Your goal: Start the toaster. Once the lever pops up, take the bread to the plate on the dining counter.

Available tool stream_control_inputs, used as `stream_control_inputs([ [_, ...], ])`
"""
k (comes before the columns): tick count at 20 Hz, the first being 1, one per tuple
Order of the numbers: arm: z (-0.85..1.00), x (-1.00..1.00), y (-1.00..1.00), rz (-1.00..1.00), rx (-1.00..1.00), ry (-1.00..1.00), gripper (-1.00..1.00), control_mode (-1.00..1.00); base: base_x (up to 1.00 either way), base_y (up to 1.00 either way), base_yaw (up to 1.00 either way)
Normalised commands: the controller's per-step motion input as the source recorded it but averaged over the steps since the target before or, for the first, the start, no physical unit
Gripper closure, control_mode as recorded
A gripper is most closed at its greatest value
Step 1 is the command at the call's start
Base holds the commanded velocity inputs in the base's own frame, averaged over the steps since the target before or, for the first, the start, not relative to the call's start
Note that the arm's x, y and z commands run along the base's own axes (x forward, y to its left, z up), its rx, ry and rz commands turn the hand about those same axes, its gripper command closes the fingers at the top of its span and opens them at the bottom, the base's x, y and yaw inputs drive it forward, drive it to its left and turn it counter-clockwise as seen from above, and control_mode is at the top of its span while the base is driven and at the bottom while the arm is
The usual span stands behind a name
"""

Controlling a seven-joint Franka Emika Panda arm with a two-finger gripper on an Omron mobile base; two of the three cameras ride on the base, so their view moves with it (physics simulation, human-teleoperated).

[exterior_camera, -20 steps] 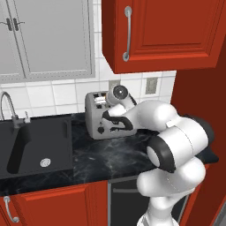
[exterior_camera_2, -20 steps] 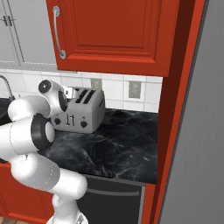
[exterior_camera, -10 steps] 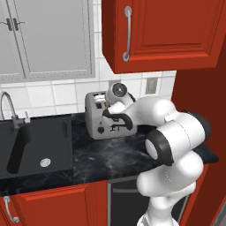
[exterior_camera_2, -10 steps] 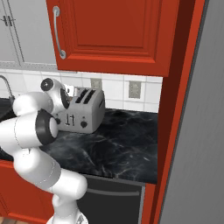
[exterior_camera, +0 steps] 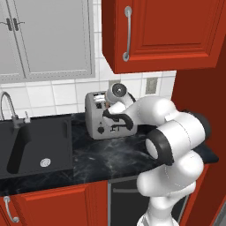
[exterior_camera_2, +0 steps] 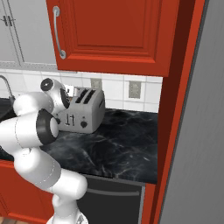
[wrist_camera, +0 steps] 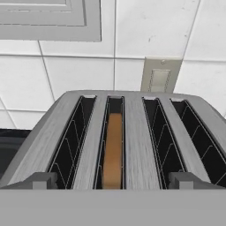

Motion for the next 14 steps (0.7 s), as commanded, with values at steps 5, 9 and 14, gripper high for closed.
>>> stream_control_inputs([
  [5,0.00,0.00,0.00,0.00,0.00,0.00,-1.00,-1.00,0.00,0.00,0.00],
  [9,0.00,0.00,0.00,0.00,0.00,0.00,-1.00,-1.00,0.00,0.00,0.00],
  [14,0.00,0.00,0.00,0.00,0.00,0.00,-1.00,-1.00,0.00,0.00,0.00],
])
